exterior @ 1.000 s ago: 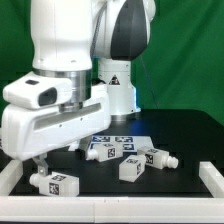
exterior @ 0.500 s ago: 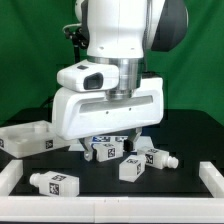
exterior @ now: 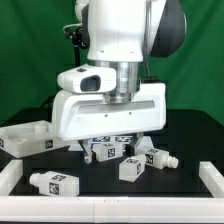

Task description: Assemble one leg

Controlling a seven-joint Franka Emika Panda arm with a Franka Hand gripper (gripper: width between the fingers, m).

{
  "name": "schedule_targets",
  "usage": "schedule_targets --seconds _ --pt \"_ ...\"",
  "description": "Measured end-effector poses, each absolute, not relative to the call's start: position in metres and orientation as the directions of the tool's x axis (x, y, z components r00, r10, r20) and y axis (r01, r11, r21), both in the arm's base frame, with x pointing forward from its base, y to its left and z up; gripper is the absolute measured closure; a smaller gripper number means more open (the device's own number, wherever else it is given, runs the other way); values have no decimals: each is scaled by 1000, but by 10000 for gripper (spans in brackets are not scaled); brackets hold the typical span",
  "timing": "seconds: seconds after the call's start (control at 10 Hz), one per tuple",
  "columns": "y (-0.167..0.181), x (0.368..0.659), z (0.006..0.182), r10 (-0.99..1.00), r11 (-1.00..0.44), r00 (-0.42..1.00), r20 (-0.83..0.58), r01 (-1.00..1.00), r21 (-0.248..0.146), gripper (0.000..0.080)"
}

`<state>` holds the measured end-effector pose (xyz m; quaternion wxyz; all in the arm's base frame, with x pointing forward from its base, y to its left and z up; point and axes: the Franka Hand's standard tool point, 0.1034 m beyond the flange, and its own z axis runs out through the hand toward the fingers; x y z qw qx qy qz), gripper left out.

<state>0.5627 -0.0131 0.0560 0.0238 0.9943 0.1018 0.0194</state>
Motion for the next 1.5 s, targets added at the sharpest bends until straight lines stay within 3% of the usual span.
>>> schedule_targets --seconds 0.2,0.7,1.1,1.3,1.5 --pt "18 554 49 -74 -997 997 14 -74 11 151" --pt "15 547 41 -132 -991 991 22 -132 -6 151" --pt "17 525 13 -266 -964 963 -32 -266 -10 151" --pt "17 526 15 -260 -965 965 -29 -260 -14 151" --pt "17 526 15 -260 -965 965 -29 -260 -14 407"
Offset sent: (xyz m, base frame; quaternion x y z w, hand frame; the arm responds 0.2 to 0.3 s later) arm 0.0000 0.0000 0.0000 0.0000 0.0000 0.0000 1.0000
